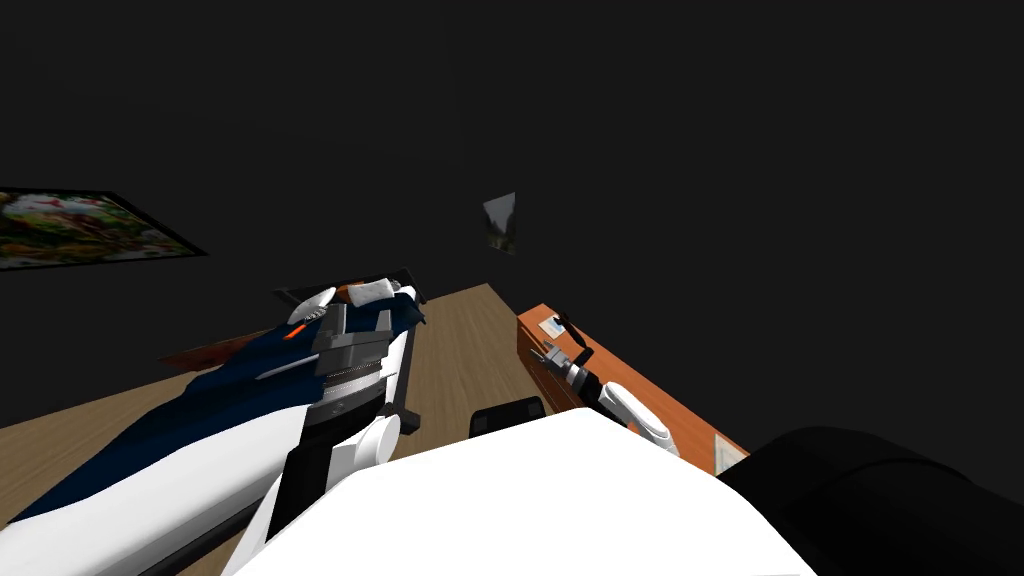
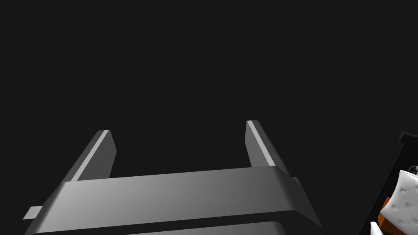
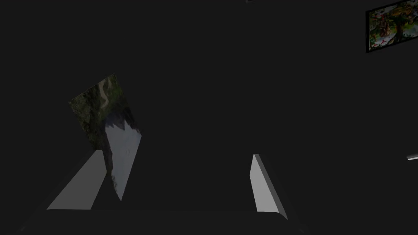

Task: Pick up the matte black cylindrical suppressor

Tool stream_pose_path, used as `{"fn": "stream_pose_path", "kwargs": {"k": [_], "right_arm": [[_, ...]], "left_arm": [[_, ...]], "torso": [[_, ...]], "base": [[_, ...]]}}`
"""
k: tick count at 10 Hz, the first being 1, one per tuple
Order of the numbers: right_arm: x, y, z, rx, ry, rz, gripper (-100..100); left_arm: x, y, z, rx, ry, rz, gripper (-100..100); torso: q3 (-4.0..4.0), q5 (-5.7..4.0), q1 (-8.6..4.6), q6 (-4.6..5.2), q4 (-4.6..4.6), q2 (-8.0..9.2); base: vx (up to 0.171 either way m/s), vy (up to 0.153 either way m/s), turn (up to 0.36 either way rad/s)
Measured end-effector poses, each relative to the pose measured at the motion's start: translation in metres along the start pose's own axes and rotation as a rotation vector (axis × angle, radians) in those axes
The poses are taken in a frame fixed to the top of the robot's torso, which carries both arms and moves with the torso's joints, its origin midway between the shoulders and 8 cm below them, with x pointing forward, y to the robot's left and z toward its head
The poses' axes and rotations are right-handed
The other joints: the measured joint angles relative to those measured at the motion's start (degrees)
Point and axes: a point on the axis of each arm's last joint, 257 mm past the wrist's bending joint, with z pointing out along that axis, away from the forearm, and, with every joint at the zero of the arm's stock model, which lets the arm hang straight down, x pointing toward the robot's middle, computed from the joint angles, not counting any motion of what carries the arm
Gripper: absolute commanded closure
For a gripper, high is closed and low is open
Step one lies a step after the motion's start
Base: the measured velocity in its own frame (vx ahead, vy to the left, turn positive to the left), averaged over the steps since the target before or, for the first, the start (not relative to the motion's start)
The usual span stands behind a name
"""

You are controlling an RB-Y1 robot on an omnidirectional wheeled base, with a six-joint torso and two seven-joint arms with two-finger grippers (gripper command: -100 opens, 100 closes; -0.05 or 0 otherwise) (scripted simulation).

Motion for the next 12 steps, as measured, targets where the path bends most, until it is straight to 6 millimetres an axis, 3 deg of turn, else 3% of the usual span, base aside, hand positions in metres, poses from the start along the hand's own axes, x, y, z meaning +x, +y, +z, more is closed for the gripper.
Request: {"fn": "stream_pose_path", "kwargs": {"k": [5,12], "right_arm": [[0.068,-0.013,-0.024,0.005,0.191,-0.161,-100],[0.160,-0.043,-0.080,-0.030,0.479,-0.394,-100]], "left_arm": [[0.000,0.000,0.000,0.000,0.000,0.000,0],[0.000,0.000,0.000,0.000,0.000,0.000,0]], "torso": [[0.01,0.01,0.02,0.03,0.00,0.03],[0.02,0.00,-0.03,0.01,0.01,0.03]], "base": [[0.054,0.007,0.110],[0.050,-0.011,0.095]]}}
